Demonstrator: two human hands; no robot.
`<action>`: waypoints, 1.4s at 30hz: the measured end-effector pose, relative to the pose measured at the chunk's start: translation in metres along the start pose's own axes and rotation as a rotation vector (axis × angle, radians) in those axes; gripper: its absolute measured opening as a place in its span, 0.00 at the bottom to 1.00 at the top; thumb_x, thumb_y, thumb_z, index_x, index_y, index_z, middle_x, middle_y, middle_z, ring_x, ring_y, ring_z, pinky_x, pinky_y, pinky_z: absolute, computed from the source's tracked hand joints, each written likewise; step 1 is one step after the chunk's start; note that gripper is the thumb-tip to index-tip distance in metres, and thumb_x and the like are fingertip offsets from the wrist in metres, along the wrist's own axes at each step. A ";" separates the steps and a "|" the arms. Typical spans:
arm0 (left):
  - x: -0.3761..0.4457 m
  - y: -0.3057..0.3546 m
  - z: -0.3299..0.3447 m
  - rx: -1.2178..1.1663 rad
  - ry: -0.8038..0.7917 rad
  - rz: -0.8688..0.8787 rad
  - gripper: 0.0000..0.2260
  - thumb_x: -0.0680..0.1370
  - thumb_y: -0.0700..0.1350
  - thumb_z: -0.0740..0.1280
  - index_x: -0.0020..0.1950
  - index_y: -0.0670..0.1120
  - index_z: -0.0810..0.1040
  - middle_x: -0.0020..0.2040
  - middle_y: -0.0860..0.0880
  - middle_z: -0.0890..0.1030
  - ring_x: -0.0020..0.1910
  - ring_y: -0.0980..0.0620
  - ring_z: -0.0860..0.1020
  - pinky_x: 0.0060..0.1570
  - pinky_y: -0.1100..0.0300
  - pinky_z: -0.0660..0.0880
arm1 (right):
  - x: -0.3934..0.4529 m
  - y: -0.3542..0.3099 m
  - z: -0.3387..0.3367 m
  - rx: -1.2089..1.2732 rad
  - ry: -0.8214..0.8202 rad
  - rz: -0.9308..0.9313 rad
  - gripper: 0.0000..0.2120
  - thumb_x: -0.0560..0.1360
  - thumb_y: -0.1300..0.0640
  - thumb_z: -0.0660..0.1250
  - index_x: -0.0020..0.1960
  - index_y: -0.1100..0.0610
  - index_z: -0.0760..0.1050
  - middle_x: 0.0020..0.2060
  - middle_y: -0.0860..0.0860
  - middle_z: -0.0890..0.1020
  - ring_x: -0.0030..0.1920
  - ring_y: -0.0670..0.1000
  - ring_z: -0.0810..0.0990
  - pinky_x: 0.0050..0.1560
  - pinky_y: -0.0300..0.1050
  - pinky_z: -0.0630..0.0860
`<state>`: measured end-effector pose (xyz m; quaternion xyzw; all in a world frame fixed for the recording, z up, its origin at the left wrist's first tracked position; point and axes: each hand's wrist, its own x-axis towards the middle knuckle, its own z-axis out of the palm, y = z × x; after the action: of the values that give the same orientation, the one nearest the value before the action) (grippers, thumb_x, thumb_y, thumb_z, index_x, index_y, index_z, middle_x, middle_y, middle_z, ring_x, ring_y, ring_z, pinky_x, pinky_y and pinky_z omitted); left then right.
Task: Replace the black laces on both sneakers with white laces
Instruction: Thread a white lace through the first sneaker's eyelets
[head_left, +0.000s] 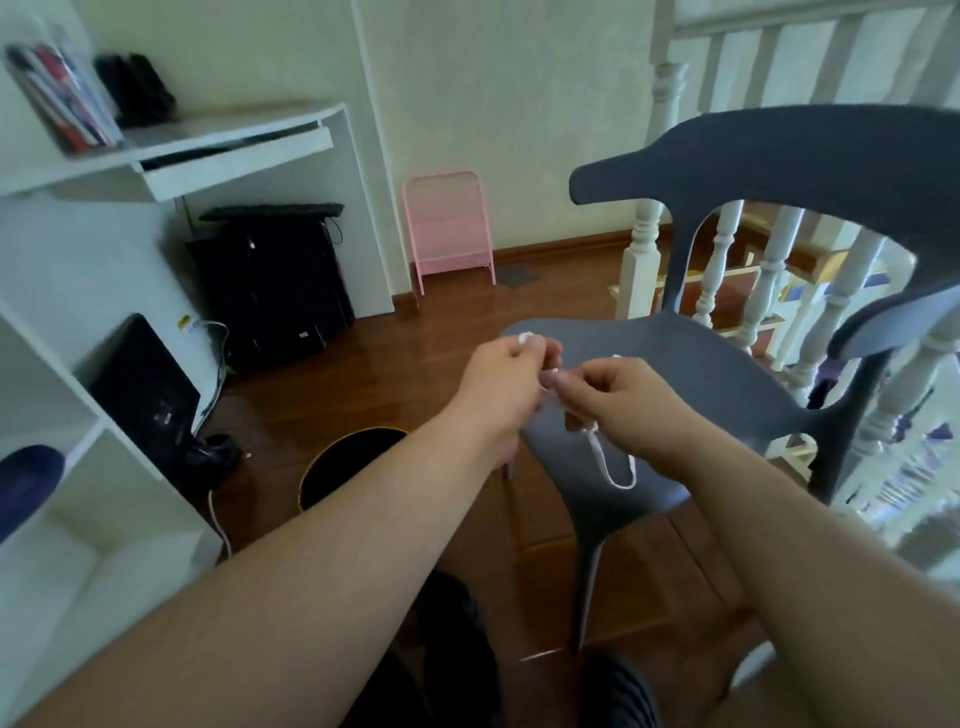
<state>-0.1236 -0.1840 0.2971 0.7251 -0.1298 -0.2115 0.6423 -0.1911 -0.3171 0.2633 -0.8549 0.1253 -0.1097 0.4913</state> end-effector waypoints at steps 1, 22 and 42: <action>0.000 0.007 -0.006 0.028 0.048 0.046 0.14 0.88 0.48 0.59 0.57 0.46 0.83 0.51 0.48 0.85 0.51 0.48 0.83 0.55 0.53 0.79 | 0.000 -0.001 -0.001 0.084 0.041 0.046 0.17 0.84 0.45 0.63 0.52 0.58 0.82 0.39 0.55 0.87 0.38 0.48 0.85 0.46 0.50 0.80; 0.031 0.058 -0.106 -0.388 0.075 -0.098 0.15 0.88 0.48 0.59 0.42 0.48 0.74 0.29 0.53 0.63 0.27 0.56 0.63 0.33 0.64 0.68 | 0.033 0.044 -0.015 -0.163 0.060 0.045 0.08 0.83 0.56 0.66 0.54 0.45 0.82 0.41 0.46 0.82 0.43 0.49 0.81 0.47 0.44 0.77; 0.004 0.024 -0.031 0.451 -0.170 0.143 0.28 0.78 0.54 0.76 0.76 0.55 0.71 0.63 0.48 0.82 0.56 0.52 0.83 0.63 0.38 0.78 | 0.039 -0.020 0.002 0.568 0.097 -0.078 0.15 0.79 0.64 0.70 0.63 0.51 0.80 0.46 0.55 0.84 0.41 0.51 0.83 0.45 0.46 0.82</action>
<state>-0.1036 -0.1623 0.3231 0.8187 -0.2782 -0.1915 0.4644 -0.1512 -0.3185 0.2818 -0.6812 0.0801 -0.1996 0.6998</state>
